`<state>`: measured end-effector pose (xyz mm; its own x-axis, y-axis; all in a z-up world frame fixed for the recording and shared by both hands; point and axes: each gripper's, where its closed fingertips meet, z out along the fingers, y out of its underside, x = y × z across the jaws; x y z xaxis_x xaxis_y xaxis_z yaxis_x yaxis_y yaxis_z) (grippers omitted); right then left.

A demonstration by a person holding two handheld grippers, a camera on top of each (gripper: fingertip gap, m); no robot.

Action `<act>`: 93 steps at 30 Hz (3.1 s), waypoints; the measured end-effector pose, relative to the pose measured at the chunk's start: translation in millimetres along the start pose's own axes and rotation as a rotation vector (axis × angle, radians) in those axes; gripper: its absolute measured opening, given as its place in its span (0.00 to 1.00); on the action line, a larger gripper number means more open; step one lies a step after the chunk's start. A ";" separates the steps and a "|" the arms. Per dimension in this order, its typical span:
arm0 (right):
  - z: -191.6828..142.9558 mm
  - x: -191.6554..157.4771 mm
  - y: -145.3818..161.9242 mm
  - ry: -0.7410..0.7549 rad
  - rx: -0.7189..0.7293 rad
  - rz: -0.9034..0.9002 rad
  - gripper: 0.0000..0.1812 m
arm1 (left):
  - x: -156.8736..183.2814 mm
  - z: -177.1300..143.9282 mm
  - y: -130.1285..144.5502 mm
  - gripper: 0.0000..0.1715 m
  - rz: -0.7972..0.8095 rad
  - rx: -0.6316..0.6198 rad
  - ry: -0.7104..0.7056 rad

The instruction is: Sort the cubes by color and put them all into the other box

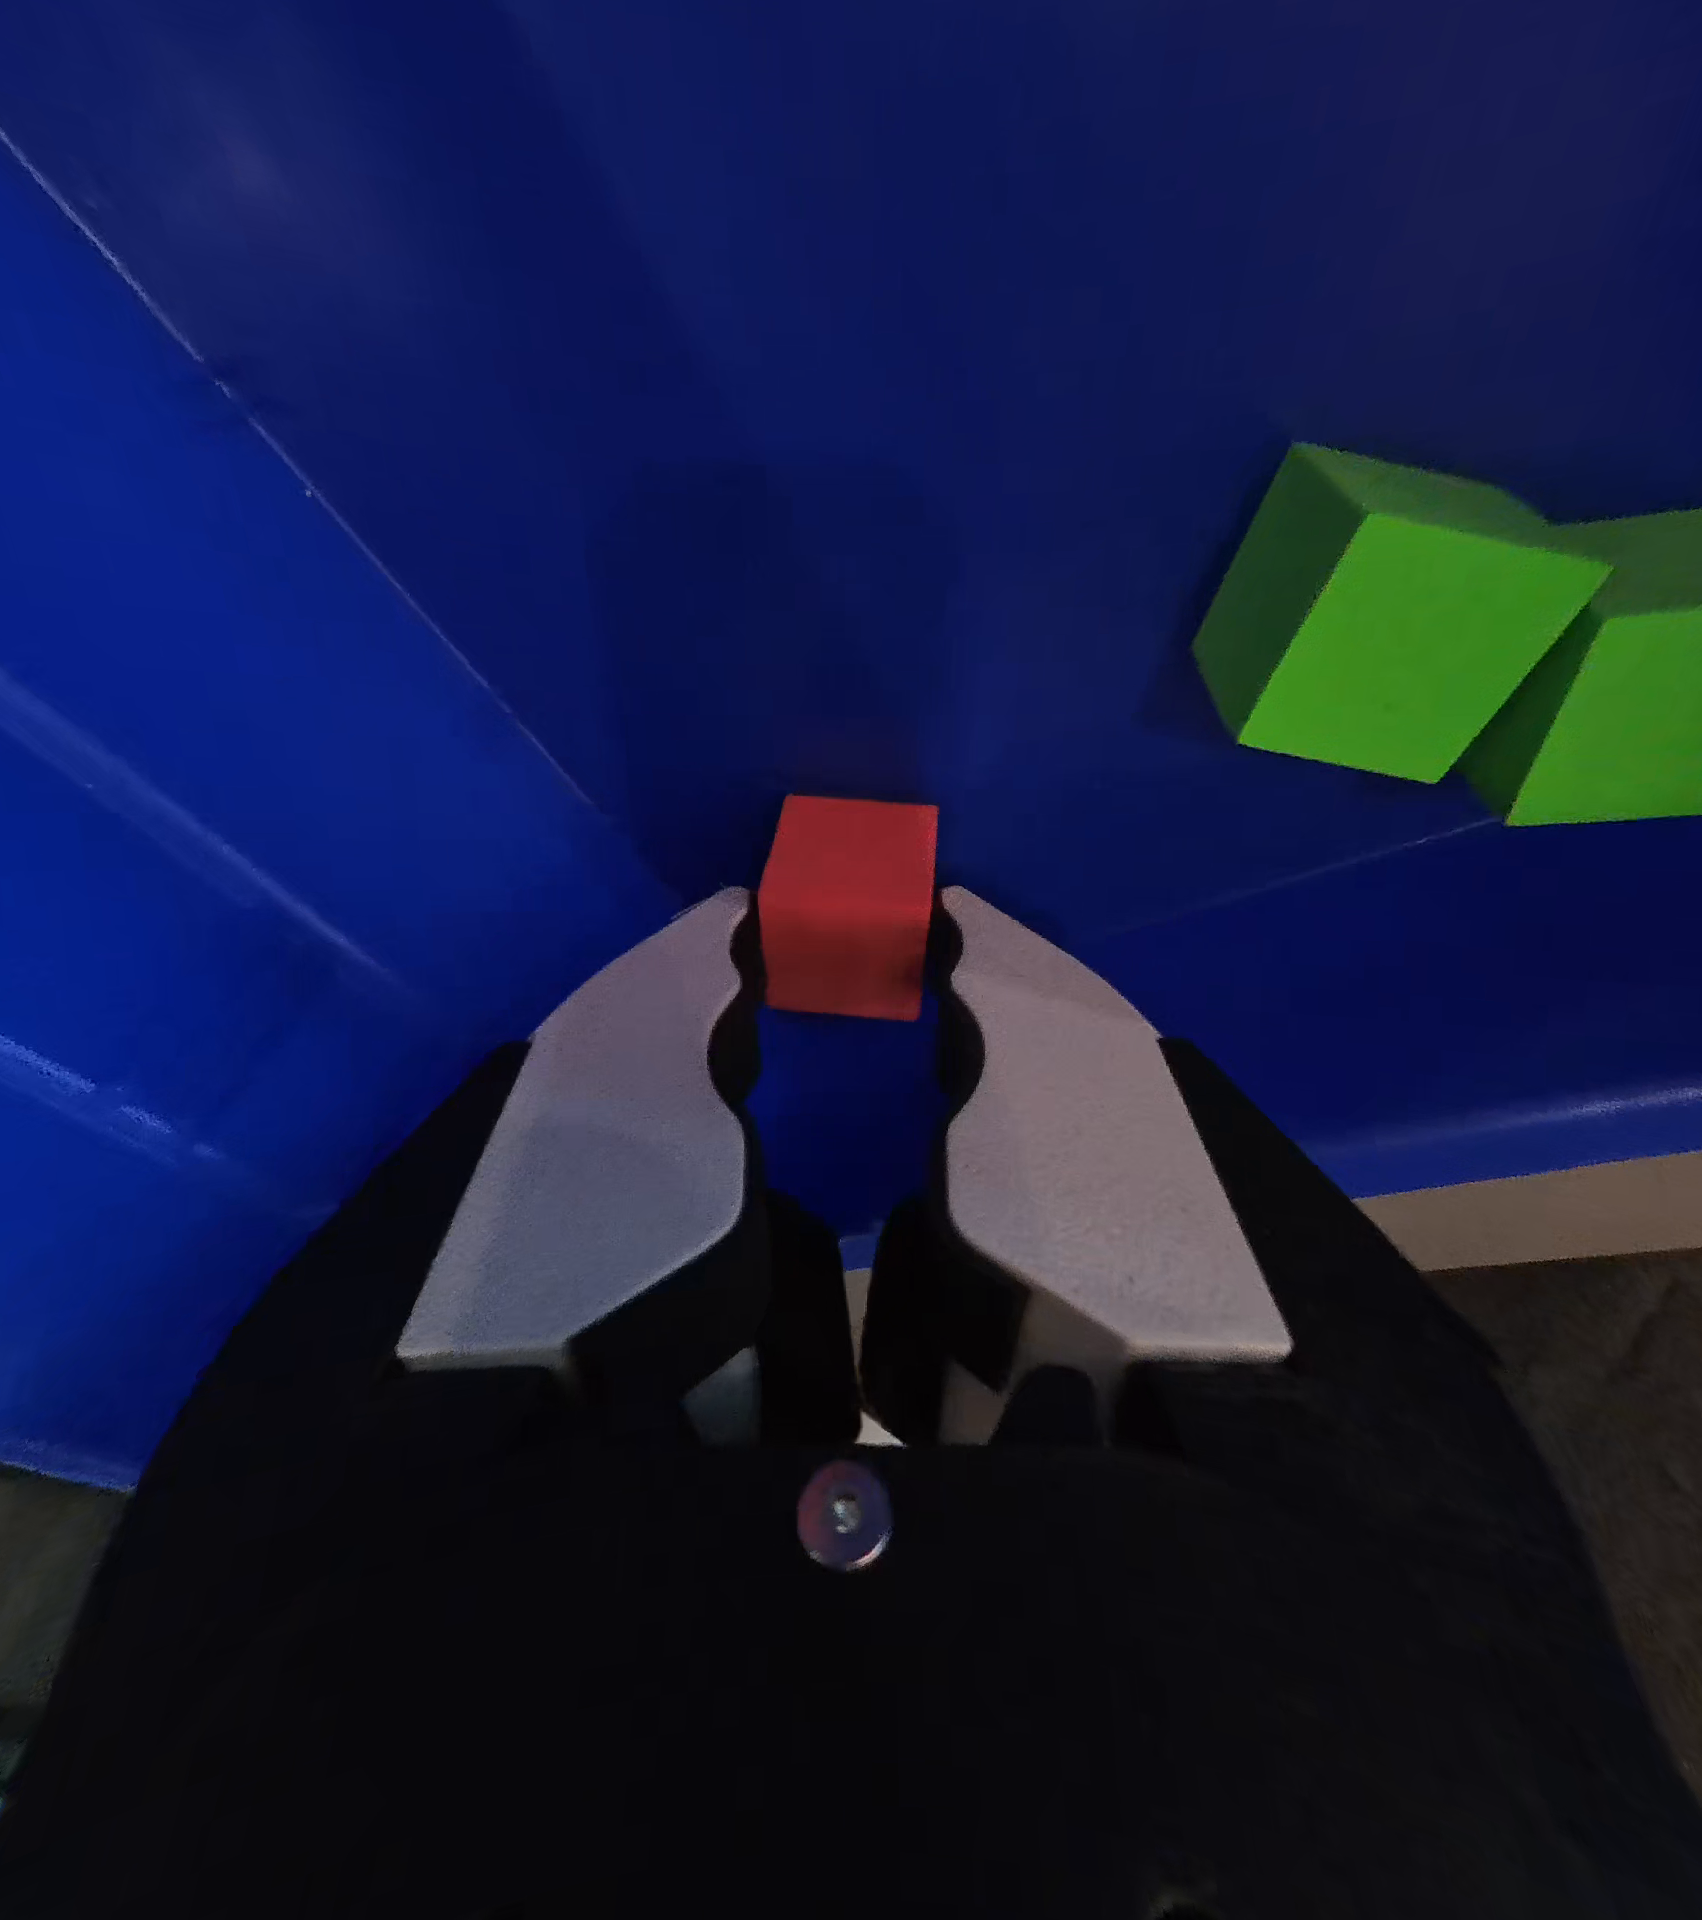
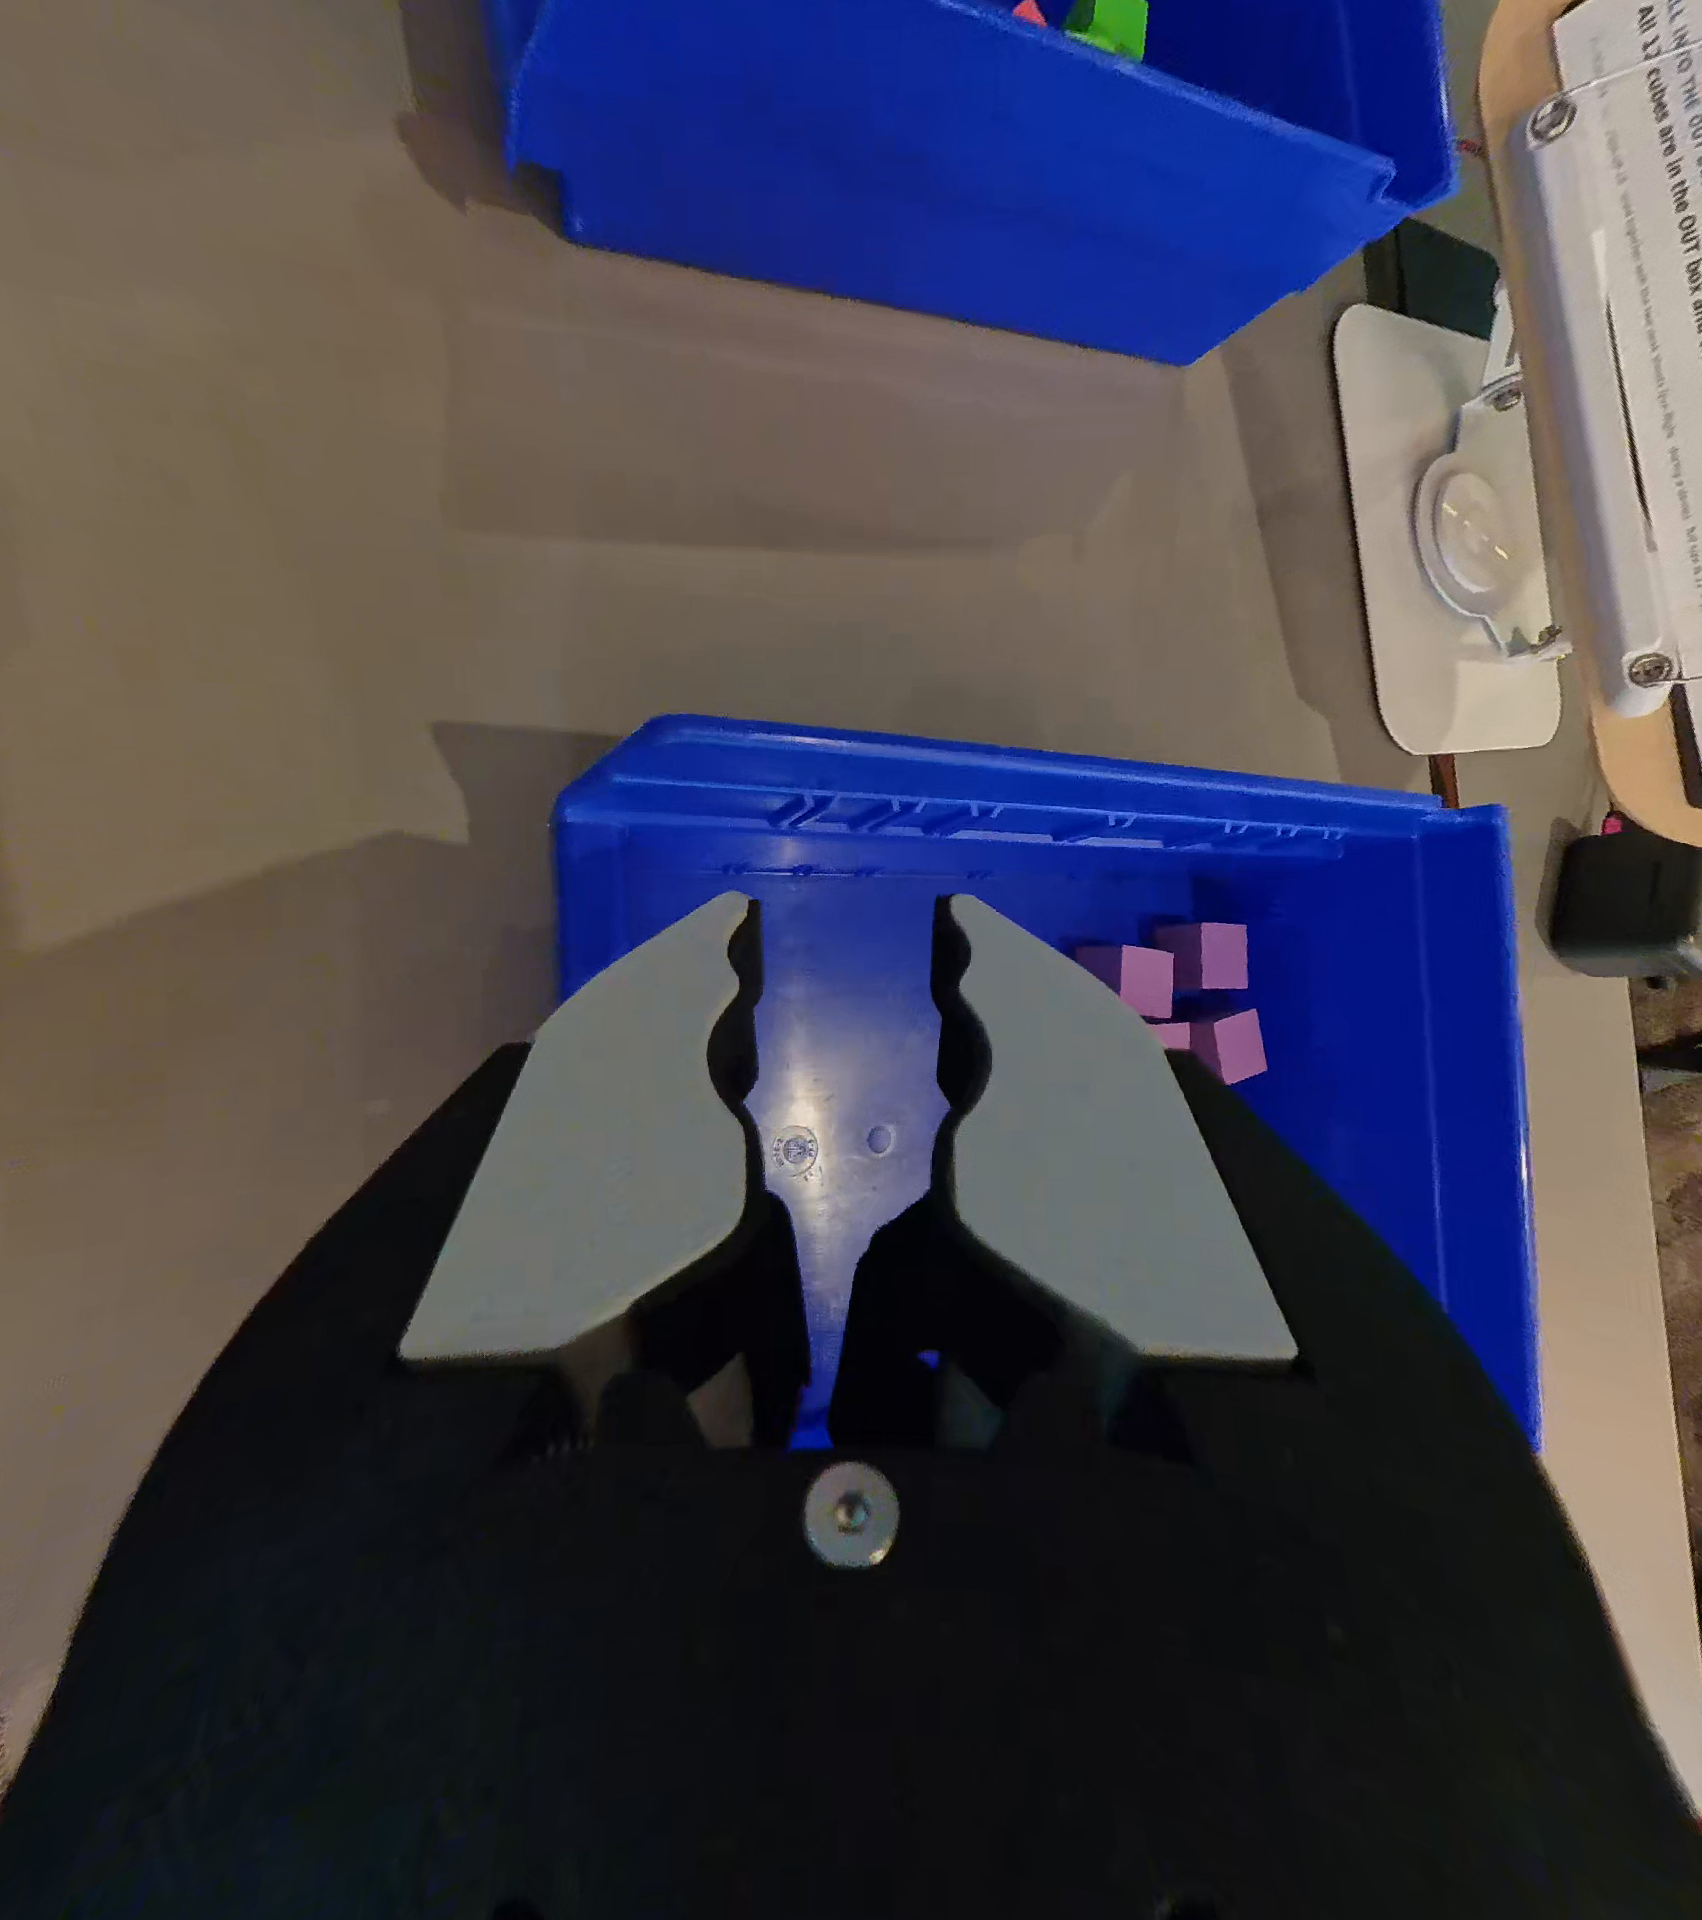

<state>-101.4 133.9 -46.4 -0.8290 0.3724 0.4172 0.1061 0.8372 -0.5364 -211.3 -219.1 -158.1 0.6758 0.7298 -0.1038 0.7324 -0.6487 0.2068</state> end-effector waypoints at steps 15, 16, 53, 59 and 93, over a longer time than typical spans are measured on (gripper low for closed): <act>18.8 -24.0 -149.1 0.124 0.577 -0.150 0.23 | 149.9 -193.1 14.2 0.17 0.418 0.726 1.383; 21.4 -28.5 -161.7 0.114 0.594 -0.167 0.25 | 158.5 -197.9 20.1 0.17 0.453 0.721 1.433; -2.7 15.7 158.6 -0.354 -0.750 0.081 0.16 | 139.3 -232.8 52.2 0.27 0.518 1.025 1.365; 10.8 5.5 176.3 -0.422 -0.876 0.041 0.16 | 134.6 -230.2 47.6 0.27 0.497 1.030 1.354; 0.5 33.6 72.7 -0.063 -0.525 -0.052 0.21 | -0.4 -73.1 -130.8 0.28 0.047 0.479 0.160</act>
<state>-121.8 207.0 -71.7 -0.8702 0.3136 0.3799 0.3110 0.9478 -0.0700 -313.5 -118.8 -114.0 0.7151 0.6970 0.0530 0.6830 -0.6805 -0.2654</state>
